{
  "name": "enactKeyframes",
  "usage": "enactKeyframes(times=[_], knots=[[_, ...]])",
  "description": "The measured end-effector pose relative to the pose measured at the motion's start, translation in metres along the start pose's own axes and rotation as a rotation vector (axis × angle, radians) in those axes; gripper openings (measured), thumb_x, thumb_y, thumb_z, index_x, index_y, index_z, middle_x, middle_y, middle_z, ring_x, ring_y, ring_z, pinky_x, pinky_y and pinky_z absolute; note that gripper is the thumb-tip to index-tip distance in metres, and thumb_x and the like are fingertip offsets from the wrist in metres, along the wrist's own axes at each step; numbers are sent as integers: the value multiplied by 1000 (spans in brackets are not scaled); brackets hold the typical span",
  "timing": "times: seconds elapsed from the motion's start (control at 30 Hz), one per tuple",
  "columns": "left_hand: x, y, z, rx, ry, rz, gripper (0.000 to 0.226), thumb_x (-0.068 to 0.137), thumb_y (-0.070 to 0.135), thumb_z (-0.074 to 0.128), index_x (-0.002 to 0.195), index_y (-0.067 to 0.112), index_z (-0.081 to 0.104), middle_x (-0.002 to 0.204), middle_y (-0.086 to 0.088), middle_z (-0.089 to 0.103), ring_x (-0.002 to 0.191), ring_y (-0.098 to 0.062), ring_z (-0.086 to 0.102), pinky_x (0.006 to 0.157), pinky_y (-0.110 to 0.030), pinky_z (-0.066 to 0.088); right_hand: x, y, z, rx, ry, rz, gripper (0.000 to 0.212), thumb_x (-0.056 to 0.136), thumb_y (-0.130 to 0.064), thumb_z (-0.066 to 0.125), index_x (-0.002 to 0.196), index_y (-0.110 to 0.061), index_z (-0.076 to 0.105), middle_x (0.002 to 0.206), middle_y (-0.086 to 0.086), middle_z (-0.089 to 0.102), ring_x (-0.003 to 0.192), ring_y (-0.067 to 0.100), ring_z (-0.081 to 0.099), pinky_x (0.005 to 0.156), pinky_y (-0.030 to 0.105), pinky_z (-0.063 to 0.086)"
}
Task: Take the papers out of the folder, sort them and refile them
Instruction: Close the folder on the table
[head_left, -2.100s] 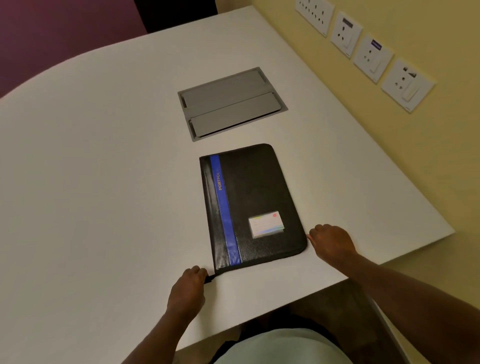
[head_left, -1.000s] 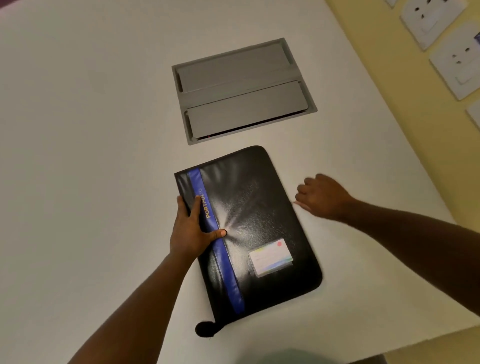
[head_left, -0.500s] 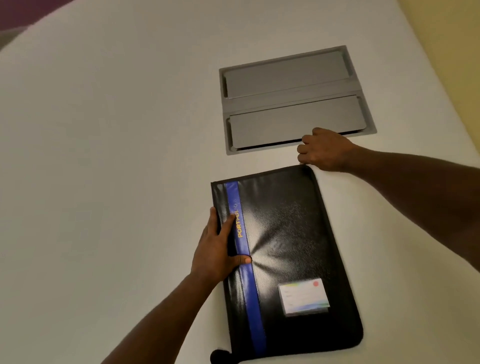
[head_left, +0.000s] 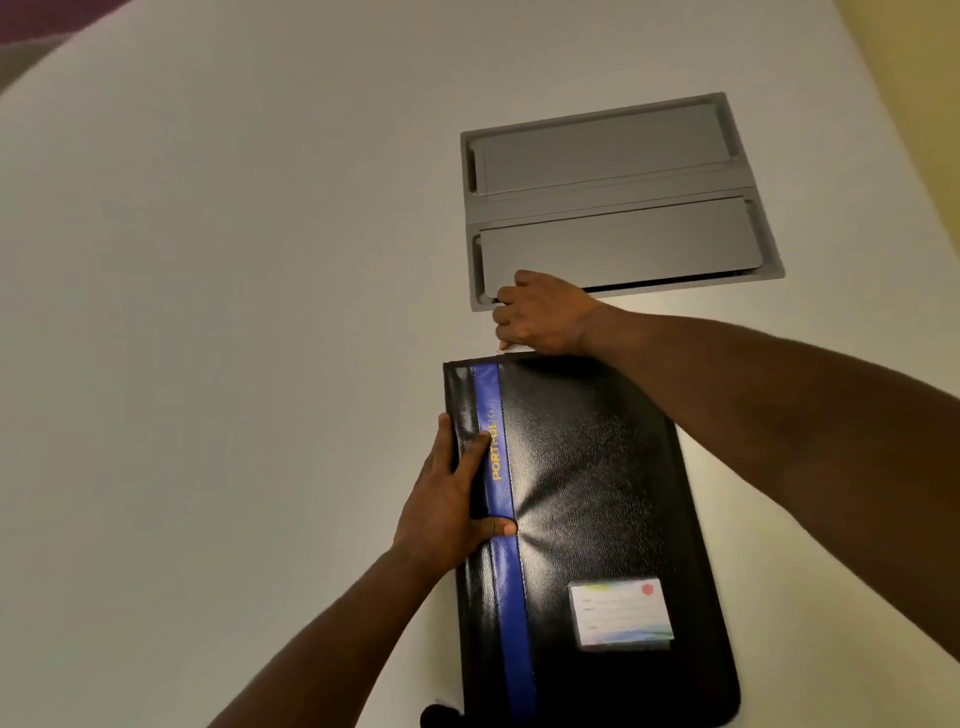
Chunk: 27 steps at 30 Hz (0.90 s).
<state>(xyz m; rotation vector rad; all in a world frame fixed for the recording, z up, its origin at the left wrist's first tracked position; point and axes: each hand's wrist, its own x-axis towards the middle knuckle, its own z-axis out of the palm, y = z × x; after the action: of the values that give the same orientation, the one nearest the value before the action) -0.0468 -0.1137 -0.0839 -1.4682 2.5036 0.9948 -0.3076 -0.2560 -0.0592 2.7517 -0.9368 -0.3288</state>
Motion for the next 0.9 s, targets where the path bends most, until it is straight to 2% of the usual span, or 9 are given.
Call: enactKeyframes(times=[0.13, 0.17, 0.27, 0.33, 0.43, 0.57, 0.67, 0.77, 0.9], knots=[[7, 1, -1, 29, -26, 35, 119, 61, 68, 76, 153, 37, 6, 158, 1, -25, 149, -25, 4, 116, -39, 31, 32, -15, -11, 28, -25, 7, 9, 76, -31, 75, 73, -27, 69, 74, -10, 64, 76, 13, 60, 71, 29, 46], [8, 1, -1, 32, -32, 31, 119, 61, 68, 76, 153, 37, 6, 159, 1, -25, 149, -25, 3, 116, -39, 31, 36, -17, -14, 36, -22, 32, 4, 82, -30, 70, 80, -26, 70, 81, -9, 65, 82, 14, 60, 75, 30, 46], [8, 0, -1, 24, -36, 18, 119, 61, 68, 76, 152, 38, 7, 159, 1, -24, 149, -25, 5, 115, -40, 32, 33, -22, -8, 96, -64, 146, 21, 97, -26, 50, 104, -18, 67, 104, -1, 66, 103, 21, 56, 87, 35, 40], [9, -1, 0, 16, -19, 16, 119, 59, 67, 78, 152, 38, 9, 159, 0, -23, 149, -26, 7, 114, -41, 33, 28, -28, -10, 210, -85, 311, 32, 100, -37, 43, 110, -15, 65, 116, 3, 64, 110, 23, 54, 89, 36, 38], [7, 0, 0, 8, -8, 16, 118, 60, 65, 79, 153, 37, 11, 160, -1, -20, 149, -27, 10, 114, -42, 33, 12, -45, -19, 534, -97, 642, 47, 100, -50, 37, 126, -18, 60, 138, 4, 54, 122, 22, 49, 99, 37, 35], [3, 4, -1, 1, 5, -3, 120, 61, 68, 75, 154, 31, 8, 161, -5, -14, 148, -30, 13, 116, -45, 29, -43, -92, -25, 752, 144, 1001, 48, 98, -47, 45, 134, -17, 54, 140, 4, 52, 129, 22, 45, 107, 39, 32], [-9, 13, -1, -93, 71, -108, 124, 60, 68, 76, 154, 22, 10, 161, -7, 12, 144, -25, 25, 113, -47, 33, -93, -146, -22, 766, 281, 1243, 49, 95, -44, 54, 134, -14, 53, 138, 7, 54, 127, 25, 48, 104, 43, 41], [-40, 23, 10, -230, 220, -219, 97, 73, 62, 69, 148, 17, 26, 146, -2, 41, 130, -20, 42, 105, -43, 42, -137, -205, -25, 815, 307, 1492, 51, 92, -40, 61, 133, -12, 52, 133, 9, 56, 122, 27, 51, 100, 41, 46], [-85, 31, 37, -178, 238, -219, 74, 85, 54, 61, 146, 21, 35, 142, -4, 43, 127, -26, 43, 100, -40, 45, -174, -272, -36, 895, 191, 1556, 59, 92, -41, 59, 142, -13, 44, 145, 9, 46, 130, 28, 45, 105, 38, 40]])
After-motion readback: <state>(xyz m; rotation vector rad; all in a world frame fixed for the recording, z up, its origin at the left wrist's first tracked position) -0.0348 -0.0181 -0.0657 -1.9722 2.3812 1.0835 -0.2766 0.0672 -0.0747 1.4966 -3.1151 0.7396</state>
